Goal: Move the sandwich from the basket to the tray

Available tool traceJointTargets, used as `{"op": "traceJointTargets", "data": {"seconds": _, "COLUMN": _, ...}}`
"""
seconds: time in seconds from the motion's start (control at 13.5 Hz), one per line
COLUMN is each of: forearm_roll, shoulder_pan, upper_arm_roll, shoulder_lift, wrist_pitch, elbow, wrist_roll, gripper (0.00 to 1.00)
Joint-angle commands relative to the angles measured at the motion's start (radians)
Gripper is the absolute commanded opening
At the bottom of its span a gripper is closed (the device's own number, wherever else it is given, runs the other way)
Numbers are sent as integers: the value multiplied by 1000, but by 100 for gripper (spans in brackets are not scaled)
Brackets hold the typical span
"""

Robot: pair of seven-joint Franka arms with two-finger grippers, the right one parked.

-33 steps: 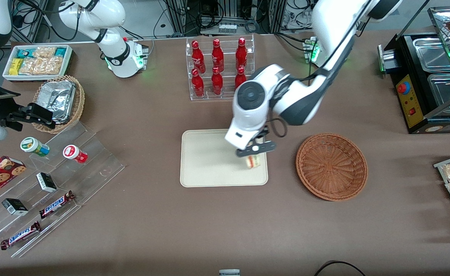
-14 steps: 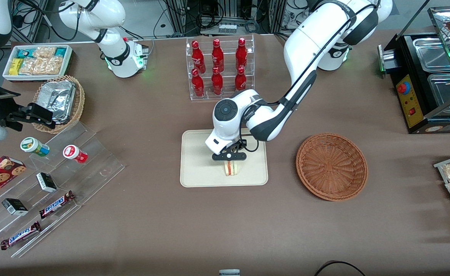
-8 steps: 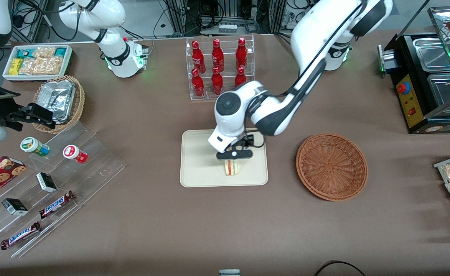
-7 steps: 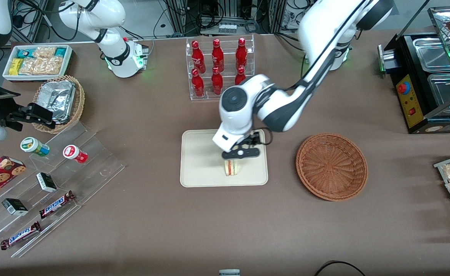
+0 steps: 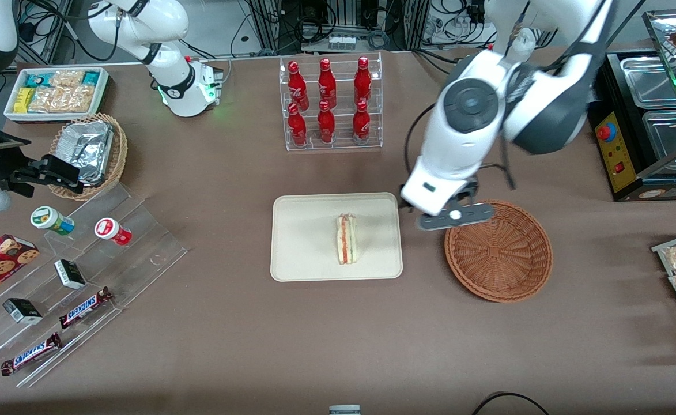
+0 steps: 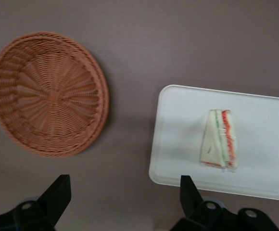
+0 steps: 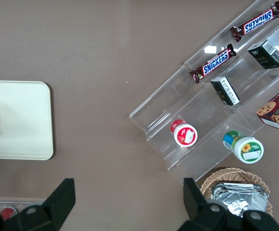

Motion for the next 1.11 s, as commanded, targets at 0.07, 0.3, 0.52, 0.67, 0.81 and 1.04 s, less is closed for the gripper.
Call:
{"op": "traceJointTargets", "data": {"seconds": 0.07, "forearm_roll": -23, "shoulder_pan": 98, "upper_arm_roll": -3, "shoulder_lift": -55, "wrist_pitch": -56, "elbow": -37, "wrist_roll": 138, "gripper": 100}}
{"op": "traceJointTargets", "data": {"seconds": 0.3, "forearm_roll": -24, "shoulder_pan": 174, "upper_arm_roll": -1, "shoulder_lift": -94, "wrist_pitch": -90, "elbow": -64, "wrist_roll": 238, "gripper": 100}}
{"op": "traceJointTargets", "data": {"seconds": 0.52, "forearm_roll": -41, "shoulder_pan": 230, "upper_arm_roll": 12, "shoulder_lift": -128, "wrist_pitch": -93, "elbow": -81, "wrist_roll": 355, "gripper": 100}}
{"op": "traceJointTargets", "data": {"seconds": 0.67, "forearm_roll": -75, "shoulder_pan": 225, "upper_arm_roll": 80, "shoulder_lift": -145, "wrist_pitch": -96, "elbow": -81, "wrist_roll": 432, "gripper": 100}}
{"op": "traceJointTargets", "data": {"seconds": 0.81, "forearm_roll": -89, "shoulder_pan": 227, "upper_arm_roll": 133, "shoulder_lift": -157, "wrist_pitch": -115, "elbow": -81, "wrist_roll": 534, "gripper": 100}}
{"op": "traceJointTargets", "data": {"seconds": 1.04, "forearm_roll": -120, "shoulder_pan": 224, "upper_arm_roll": 231, "shoulder_lift": -170, "wrist_pitch": -132, "elbow": -81, "wrist_roll": 712, "gripper": 100}}
